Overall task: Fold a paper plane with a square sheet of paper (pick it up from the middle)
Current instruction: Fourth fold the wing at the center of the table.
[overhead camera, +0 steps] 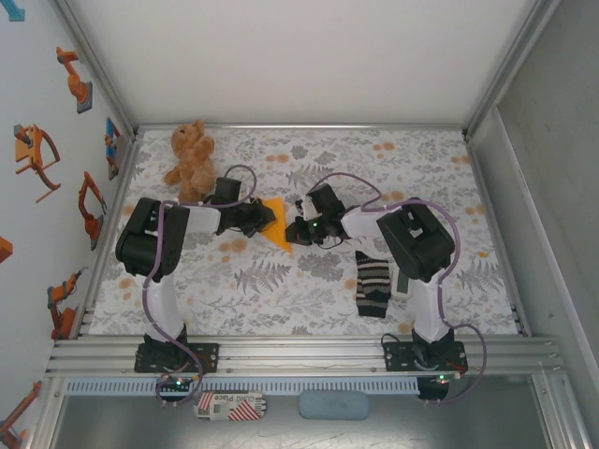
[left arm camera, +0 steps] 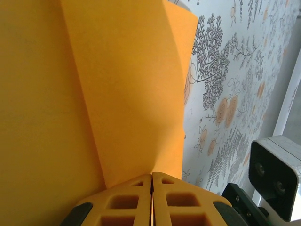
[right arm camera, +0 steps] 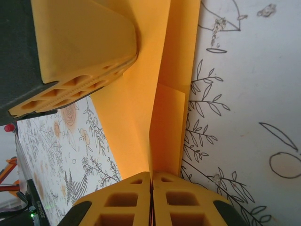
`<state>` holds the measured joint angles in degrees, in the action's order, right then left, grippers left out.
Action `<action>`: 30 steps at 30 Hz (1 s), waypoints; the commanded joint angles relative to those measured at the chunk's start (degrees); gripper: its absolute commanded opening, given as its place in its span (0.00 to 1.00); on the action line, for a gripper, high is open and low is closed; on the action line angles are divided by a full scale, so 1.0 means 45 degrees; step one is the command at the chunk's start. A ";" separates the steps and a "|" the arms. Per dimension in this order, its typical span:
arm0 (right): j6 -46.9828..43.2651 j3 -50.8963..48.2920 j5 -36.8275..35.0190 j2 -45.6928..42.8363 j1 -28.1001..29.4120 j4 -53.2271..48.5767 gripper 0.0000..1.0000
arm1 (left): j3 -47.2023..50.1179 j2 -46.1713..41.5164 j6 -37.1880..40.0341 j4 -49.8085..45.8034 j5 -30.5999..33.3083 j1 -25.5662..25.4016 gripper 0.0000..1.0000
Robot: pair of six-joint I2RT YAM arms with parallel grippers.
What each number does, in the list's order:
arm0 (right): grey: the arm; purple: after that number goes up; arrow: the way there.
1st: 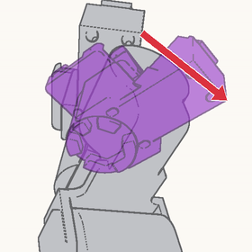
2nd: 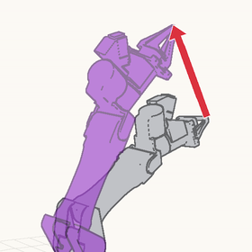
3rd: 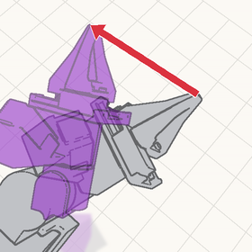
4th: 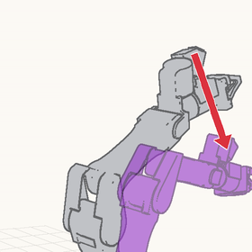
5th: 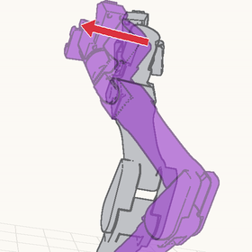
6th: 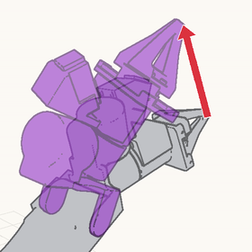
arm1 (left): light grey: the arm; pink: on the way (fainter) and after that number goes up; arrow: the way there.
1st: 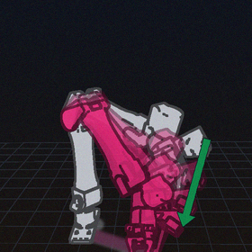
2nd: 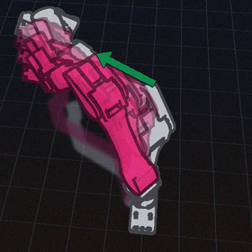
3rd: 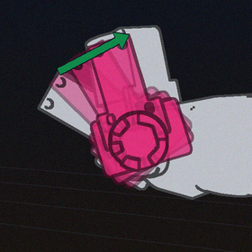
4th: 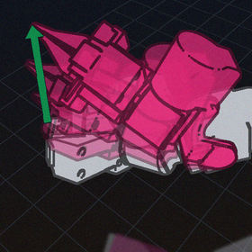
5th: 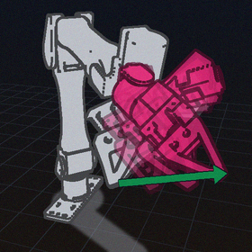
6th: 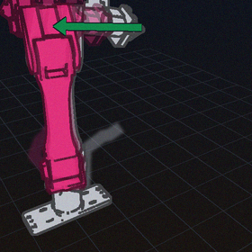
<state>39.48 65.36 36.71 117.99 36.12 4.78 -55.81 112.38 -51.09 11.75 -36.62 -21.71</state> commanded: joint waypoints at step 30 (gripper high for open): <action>-0.0413 -0.0265 -0.0805 0.0922 0.0001 -0.1530 0.10 | -0.0403 -0.0163 0.0375 0.0029 -0.0676 0.0021 0.16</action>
<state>38.98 65.76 37.06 118.08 36.10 4.14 -57.14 113.25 -50.76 11.81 -38.46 -21.71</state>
